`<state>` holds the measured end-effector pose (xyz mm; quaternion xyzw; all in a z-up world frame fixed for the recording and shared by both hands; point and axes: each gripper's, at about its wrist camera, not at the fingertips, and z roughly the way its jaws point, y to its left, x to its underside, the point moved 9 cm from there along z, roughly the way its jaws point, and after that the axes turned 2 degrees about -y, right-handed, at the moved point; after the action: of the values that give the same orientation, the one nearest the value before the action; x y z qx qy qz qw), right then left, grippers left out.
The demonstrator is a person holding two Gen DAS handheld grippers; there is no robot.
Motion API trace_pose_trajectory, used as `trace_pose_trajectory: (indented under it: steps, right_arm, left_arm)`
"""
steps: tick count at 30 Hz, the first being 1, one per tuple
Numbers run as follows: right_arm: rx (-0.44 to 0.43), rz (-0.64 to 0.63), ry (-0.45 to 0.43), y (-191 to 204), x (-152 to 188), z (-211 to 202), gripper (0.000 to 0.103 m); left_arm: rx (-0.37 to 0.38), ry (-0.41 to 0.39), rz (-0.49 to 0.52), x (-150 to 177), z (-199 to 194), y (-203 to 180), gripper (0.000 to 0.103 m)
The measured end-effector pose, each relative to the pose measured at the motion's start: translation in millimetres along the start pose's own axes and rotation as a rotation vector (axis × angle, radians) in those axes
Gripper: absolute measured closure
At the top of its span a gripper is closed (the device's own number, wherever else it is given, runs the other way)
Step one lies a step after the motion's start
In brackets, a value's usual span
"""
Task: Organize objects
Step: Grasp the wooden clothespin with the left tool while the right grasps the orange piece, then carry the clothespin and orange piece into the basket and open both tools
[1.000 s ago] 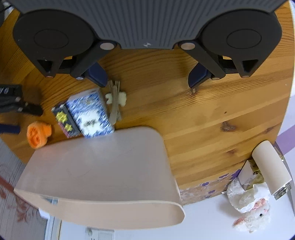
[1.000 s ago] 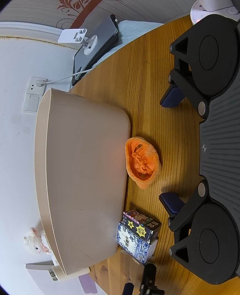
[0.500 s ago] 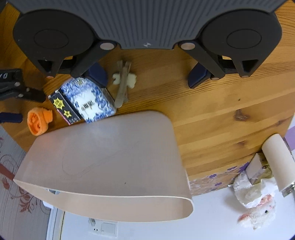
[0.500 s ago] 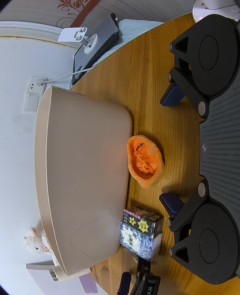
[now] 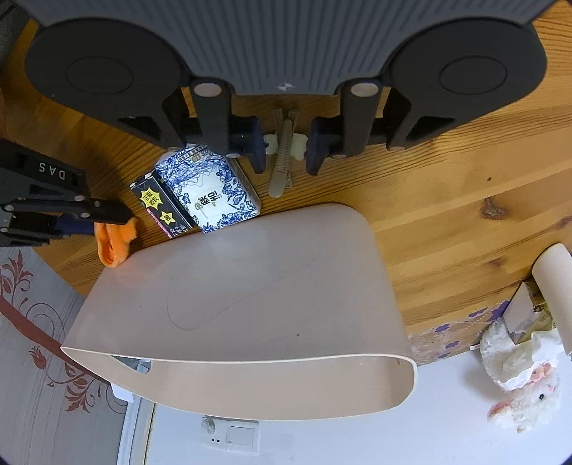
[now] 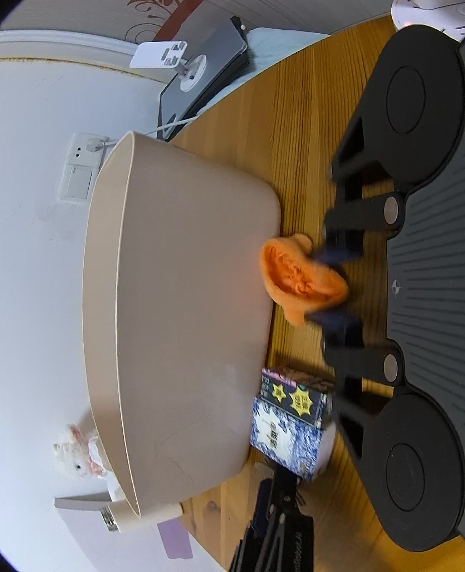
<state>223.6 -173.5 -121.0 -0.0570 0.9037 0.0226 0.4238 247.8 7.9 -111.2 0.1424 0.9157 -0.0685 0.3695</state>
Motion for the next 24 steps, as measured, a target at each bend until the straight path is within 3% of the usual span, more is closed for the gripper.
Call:
trace_pose_trajectory:
  steps: [4, 6, 13, 24]
  right_arm:
    - [0.000, -0.001, 0.005, 3, 4, -6, 0.093]
    - [-0.002, 0.003, 0.006, 3, 6, -11, 0.093]
    - [0.001, -0.014, -0.042, 5, 1, -36, 0.093]
    - [0.002, -0.048, -0.147, 10, -25, -85, 0.093]
  left_arm:
    - [-0.007, -0.023, -0.010, -1, -8, -2, 0.087]
    - [0.017, -0.010, -0.020, 0, -11, -4, 0.087]
    - [-0.001, -0.020, -0.017, 5, -17, -7, 0.087]
    - [0.002, -0.113, 0.011, -11, -67, -11, 0.087]
